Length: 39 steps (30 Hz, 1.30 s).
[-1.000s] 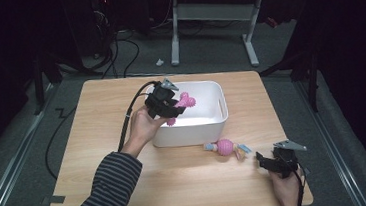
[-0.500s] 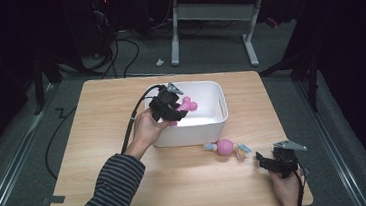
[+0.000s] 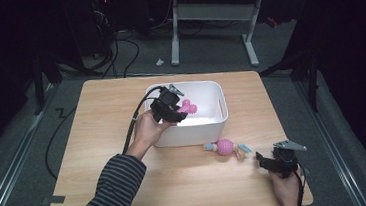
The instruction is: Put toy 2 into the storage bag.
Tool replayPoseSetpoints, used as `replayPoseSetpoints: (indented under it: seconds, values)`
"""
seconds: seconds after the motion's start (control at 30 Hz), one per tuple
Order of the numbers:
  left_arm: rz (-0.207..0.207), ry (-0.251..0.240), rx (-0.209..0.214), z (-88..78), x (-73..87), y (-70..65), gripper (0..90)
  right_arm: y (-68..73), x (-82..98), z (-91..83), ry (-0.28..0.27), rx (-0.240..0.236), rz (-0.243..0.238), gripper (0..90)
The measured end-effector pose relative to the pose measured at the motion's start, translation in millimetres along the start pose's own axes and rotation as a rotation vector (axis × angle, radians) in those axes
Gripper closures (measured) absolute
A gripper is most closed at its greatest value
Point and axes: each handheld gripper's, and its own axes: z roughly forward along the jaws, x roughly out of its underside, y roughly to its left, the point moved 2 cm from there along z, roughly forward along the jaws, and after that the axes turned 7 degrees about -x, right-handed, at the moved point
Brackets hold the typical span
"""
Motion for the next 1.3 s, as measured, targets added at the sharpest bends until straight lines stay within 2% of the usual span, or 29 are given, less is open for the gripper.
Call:
replayPoseSetpoints:
  seconds: [0.33,0.43,0.73,1.03,1.3]
  values:
    - [-0.025,-0.041,0.020,-9.0,-1.8,2.2,53.6,0.1,0.0,-0.1,0.003,0.002,-0.002,24.9]
    - [-0.019,-0.069,0.017,-16.5,-1.2,0.1,48.0,-0.1,-0.1,0.0,0.003,0.002,-0.006,24.9]
    - [-0.056,-0.125,0.020,-36.3,7.2,5.3,37.9,0.2,-0.1,-0.1,0.003,0.003,-0.003,24.9]
    - [-0.095,-0.180,-0.024,-60.9,23.1,14.7,33.5,0.0,-0.1,0.0,0.003,0.003,-0.007,24.9]
    - [-0.109,-0.215,-0.067,-79.6,40.6,19.9,31.4,0.0,-0.1,0.0,0.003,0.003,-0.006,25.0]
